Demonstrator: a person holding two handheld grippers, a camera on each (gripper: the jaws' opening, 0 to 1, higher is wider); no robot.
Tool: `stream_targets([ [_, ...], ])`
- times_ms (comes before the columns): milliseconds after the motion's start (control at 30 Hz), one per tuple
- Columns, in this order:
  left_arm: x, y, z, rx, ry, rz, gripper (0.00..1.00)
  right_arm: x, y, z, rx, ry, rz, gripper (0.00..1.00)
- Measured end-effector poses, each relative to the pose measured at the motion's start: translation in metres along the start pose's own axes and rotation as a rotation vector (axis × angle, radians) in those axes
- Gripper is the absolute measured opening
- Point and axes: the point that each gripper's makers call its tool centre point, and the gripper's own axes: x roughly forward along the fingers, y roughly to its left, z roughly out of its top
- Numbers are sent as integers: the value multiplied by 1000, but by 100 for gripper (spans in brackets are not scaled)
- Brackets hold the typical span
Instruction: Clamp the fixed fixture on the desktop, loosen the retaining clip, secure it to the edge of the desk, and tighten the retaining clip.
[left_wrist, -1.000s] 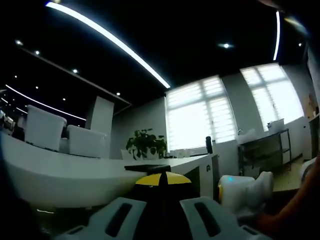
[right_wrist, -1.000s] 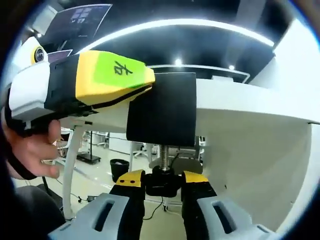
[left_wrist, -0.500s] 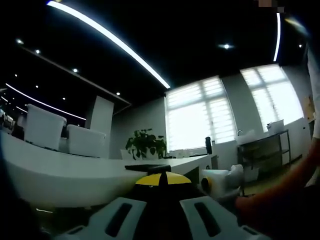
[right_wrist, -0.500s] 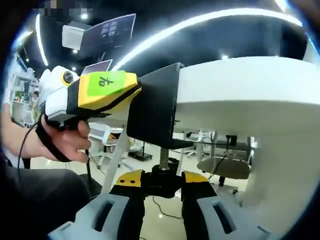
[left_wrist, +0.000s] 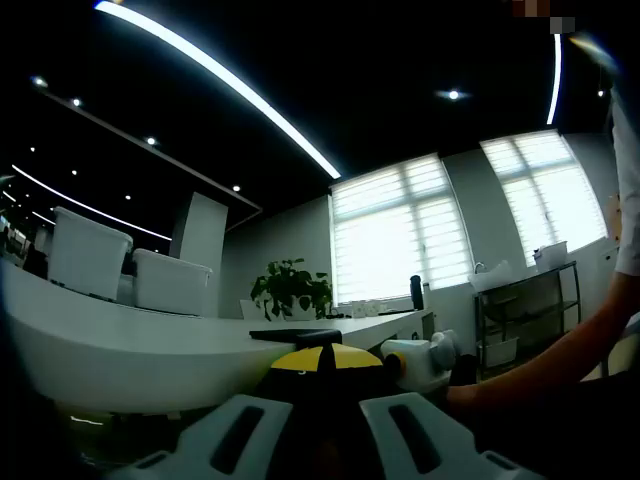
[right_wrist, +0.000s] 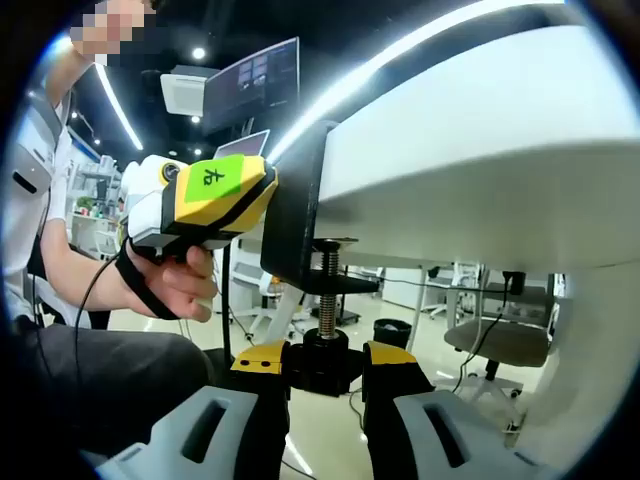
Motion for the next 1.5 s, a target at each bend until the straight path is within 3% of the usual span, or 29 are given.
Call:
stream_targets([
  [100, 0, 0, 0, 0, -2, 0, 3, 0, -3, 0, 1, -7, -27, 26],
  [200, 0, 0, 0, 0, -2, 0, 3, -7, -6, -3, 69, -15, -138, 28],
  [267, 0, 0, 0, 1, -2, 0, 3, -17, -11, -7, 107, -21, -264, 38],
  [300, -1, 0, 0, -1, -3, -1, 3, -21, -11, -6, 121, -54, -331, 41],
  [333, 0, 0, 0, -3, -4, -3, 3, -24, -4, -9, 127, -53, -360, 43],
  [400, 0, -1, 0, -3, -2, -4, 3, -35, 18, -17, 45, 1, -498, 43],
  [467, 1, -2, -1, 4, 3, -2, 3, -43, 29, -25, 38, 35, -601, 43],
  [500, 1, -2, -1, 7, 4, -1, 3, -55, 27, -28, 22, 60, -718, 43],
  [533, 1, -2, -1, 10, 5, 1, 3, -63, 33, -26, 46, 42, -788, 41],
  [567, 1, -2, -1, 11, 6, 3, 3, -63, 43, -27, 81, 36, -807, 40],
  [667, 0, -2, -1, 16, 10, 8, 3, -56, 56, -16, -30, 56, -837, 38],
  [733, 0, -1, -2, 19, 12, 11, 3, -51, 58, -6, -39, 30, -844, 38],
  [833, 0, 0, -1, 19, 13, 13, 3, -53, 48, 10, -8, -33, -875, 35],
  [1033, 0, 0, -1, 20, 12, 16, 3, -56, 29, 14, 12, -32, -916, 34],
  [1367, 1, 0, -1, 21, 8, 8, 3, -40, -5, 10, 4, -9, -944, 29],
  [1500, 1, -1, -1, 28, 10, 4, 3, -33, -7, 9, -1, -4, -932, 28],
])
